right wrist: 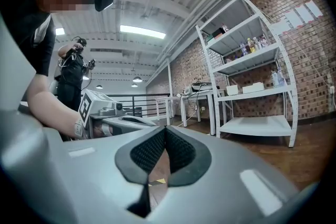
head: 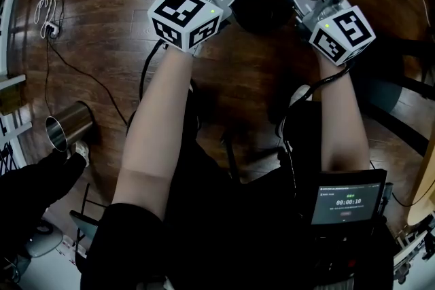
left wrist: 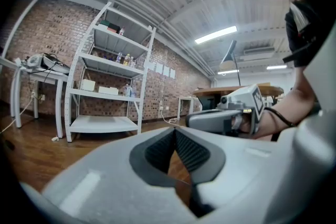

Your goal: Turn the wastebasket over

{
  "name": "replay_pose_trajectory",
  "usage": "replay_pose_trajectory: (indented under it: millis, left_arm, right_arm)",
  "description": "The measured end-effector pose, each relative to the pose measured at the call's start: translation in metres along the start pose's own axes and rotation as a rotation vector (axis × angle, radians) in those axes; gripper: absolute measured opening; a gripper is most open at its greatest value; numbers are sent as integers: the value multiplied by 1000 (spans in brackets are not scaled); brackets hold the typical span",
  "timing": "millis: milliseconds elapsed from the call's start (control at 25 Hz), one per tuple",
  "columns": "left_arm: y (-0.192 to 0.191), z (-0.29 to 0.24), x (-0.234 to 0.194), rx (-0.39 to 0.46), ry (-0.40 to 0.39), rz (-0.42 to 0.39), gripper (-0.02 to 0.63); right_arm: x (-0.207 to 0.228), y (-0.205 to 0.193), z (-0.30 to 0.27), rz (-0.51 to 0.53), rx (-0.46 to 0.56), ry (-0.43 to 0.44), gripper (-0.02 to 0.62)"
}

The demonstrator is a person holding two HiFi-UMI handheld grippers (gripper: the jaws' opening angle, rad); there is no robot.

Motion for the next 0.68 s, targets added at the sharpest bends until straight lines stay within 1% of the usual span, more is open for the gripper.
replay_pose_trajectory:
  millis: [200,360,680]
  left_arm:
    - [-4,-4,5,3,-14,12,0]
    - [-3,-1,6,3,-19,7,0]
    - [-5,2,4,8,-12,12,0]
  right_arm:
    - [-3,-5,1,-14,0,2,9]
    - [-8,-3,-4,-23,-1,29,10]
    - [-16,-9,-4,-4,-29,50,11]
Point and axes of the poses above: the fingertips, and each gripper's own axes: z backward along the fingers, x to its right, y out of its top, the point moved 9 cm from there along z, backward along the fingers, and after that the axes turned 3 degrees about -y, right-handed, at the moved point
